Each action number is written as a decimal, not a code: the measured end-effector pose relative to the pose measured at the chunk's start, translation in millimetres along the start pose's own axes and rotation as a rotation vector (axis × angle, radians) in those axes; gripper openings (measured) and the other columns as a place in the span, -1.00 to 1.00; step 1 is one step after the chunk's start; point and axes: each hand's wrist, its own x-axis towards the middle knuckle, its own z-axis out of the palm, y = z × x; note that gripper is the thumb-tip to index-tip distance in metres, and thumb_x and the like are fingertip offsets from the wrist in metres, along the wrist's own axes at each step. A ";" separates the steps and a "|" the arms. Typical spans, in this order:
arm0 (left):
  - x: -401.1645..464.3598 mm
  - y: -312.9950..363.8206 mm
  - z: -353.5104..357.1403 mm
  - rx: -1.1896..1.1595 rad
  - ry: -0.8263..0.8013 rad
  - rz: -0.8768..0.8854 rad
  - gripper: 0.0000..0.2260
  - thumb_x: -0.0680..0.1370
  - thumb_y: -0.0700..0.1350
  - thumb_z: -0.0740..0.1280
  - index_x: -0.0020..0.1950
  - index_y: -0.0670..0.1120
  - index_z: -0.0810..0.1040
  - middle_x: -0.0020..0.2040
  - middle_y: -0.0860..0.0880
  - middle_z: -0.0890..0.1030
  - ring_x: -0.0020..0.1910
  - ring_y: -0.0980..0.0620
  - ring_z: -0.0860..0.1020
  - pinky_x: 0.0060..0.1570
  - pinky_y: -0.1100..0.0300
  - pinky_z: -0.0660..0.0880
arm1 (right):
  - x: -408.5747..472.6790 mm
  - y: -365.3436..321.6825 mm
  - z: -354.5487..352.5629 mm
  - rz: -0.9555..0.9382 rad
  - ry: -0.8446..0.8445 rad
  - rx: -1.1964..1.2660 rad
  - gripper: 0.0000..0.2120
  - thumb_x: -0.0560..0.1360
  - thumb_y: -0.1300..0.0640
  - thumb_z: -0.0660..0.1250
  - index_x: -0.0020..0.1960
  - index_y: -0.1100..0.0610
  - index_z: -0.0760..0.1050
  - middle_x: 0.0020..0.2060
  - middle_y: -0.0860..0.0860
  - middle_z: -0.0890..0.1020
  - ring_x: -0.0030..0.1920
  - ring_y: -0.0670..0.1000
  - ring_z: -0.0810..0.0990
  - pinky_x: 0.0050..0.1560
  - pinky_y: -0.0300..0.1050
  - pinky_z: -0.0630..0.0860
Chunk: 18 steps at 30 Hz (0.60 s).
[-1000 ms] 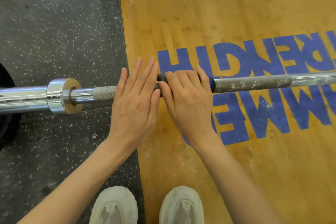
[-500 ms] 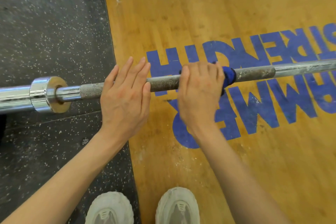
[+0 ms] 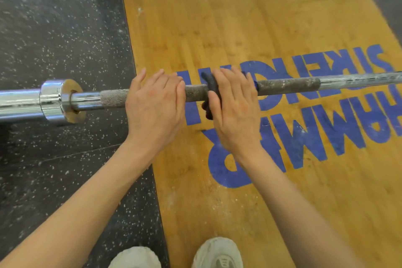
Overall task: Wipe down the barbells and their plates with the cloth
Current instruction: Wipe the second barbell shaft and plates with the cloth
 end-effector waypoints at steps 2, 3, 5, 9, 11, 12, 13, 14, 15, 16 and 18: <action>6.0 -2.7 2.7 -0.004 -0.003 -0.005 -0.62 0.69 -0.09 0.05 0.06 -0.14 0.66 0.01 -0.08 0.71 0.21 -0.13 0.62 0.38 -0.03 0.21 | 5.6 18.8 -1.7 0.132 0.080 -0.030 -0.56 0.71 0.04 -0.02 0.37 0.23 0.48 0.30 0.10 0.56 0.43 0.18 0.40 0.54 0.15 0.16; 9.4 -3.7 4.6 0.002 -0.009 -0.004 -0.60 0.69 -0.08 0.04 0.04 -0.13 0.66 -0.01 -0.08 0.71 0.20 -0.13 0.62 0.38 -0.02 0.20 | 9.3 14.8 1.1 0.207 0.112 -0.016 -0.58 0.70 0.06 0.00 0.35 0.24 0.49 0.30 0.10 0.55 0.44 0.18 0.39 0.54 0.17 0.14; 15.5 -5.3 6.5 0.025 -0.039 0.000 -0.58 0.70 -0.07 0.00 0.01 -0.13 0.65 -0.05 -0.08 0.70 0.16 -0.13 0.62 0.38 -0.03 0.20 | 13.8 -14.1 13.5 0.275 0.128 0.025 -0.60 0.68 0.08 0.02 0.33 0.24 0.49 0.29 0.10 0.55 0.45 0.18 0.36 0.55 0.22 0.10; 26.1 -7.2 8.2 0.031 -0.061 -0.023 -0.54 0.69 -0.06 -0.02 -0.04 -0.15 0.65 -0.11 -0.11 0.69 0.14 -0.14 0.62 0.38 -0.05 0.21 | 14.8 -21.2 14.8 0.077 -0.015 0.061 -0.58 0.69 0.09 0.01 0.41 0.22 0.45 0.36 0.09 0.51 0.48 0.17 0.35 0.55 0.20 0.12; 30.2 -9.8 9.1 0.009 -0.090 -0.042 -0.50 0.68 -0.04 -0.05 -0.02 -0.16 0.67 -0.07 -0.11 0.71 0.21 -0.14 0.61 0.41 -0.04 0.17 | 20.8 6.1 3.7 0.070 -0.035 -0.001 -0.57 0.70 0.08 -0.03 0.42 0.21 0.44 0.35 0.08 0.52 0.47 0.17 0.37 0.55 0.17 0.13; 32.8 -10.8 9.5 -0.003 -0.093 -0.045 -0.49 0.68 -0.03 -0.06 -0.04 -0.16 0.67 -0.08 -0.11 0.71 0.20 -0.14 0.61 0.41 -0.04 0.17 | 25.1 17.9 -0.1 0.118 -0.019 -0.022 -0.56 0.70 0.08 -0.05 0.39 0.21 0.45 0.33 0.09 0.53 0.46 0.17 0.37 0.54 0.18 0.14; 35.4 -11.2 9.7 -0.010 -0.089 -0.045 -0.48 0.68 -0.03 -0.06 -0.07 -0.16 0.68 -0.10 -0.12 0.71 0.16 -0.14 0.62 0.40 -0.04 0.19 | 29.1 24.7 -1.2 0.179 0.009 -0.031 -0.56 0.70 0.07 -0.06 0.36 0.21 0.47 0.30 0.09 0.54 0.45 0.17 0.37 0.54 0.19 0.13; 37.8 -11.3 10.0 -0.011 -0.087 -0.043 -0.48 0.67 -0.03 -0.05 -0.10 -0.16 0.67 -0.13 -0.12 0.71 0.12 -0.15 0.63 0.38 -0.05 0.22 | 32.0 23.4 0.9 0.230 0.039 -0.034 -0.56 0.69 0.07 -0.06 0.34 0.21 0.48 0.29 0.09 0.54 0.46 0.17 0.36 0.55 0.19 0.10; 39.7 -11.0 10.8 -0.009 -0.089 -0.038 -0.48 0.67 -0.03 -0.05 -0.13 -0.15 0.67 -0.16 -0.12 0.71 0.08 -0.15 0.64 0.37 -0.05 0.26 | 33.7 15.1 5.6 0.265 0.059 -0.027 -0.57 0.69 0.07 -0.05 0.33 0.22 0.49 0.28 0.09 0.54 0.47 0.17 0.35 0.57 0.17 0.05; 41.0 -11.0 12.0 -0.006 -0.088 -0.032 -0.48 0.67 -0.04 -0.04 -0.15 -0.15 0.67 -0.18 -0.11 0.70 0.06 -0.15 0.65 0.36 -0.06 0.28 | 33.5 4.3 11.1 0.269 0.061 -0.009 -0.57 0.69 0.07 -0.04 0.33 0.22 0.48 0.29 0.09 0.54 0.49 0.17 0.33 0.59 0.14 0.00; 43.2 -12.2 14.4 0.011 -0.071 -0.023 -0.50 0.67 -0.04 -0.02 -0.15 -0.15 0.68 -0.18 -0.12 0.71 0.08 -0.15 0.65 0.35 -0.08 0.32 | 29.1 -10.4 17.1 0.164 0.014 0.028 -0.58 0.69 0.07 -0.01 0.40 0.22 0.44 0.36 0.10 0.50 0.52 0.16 0.28 0.60 0.07 -0.07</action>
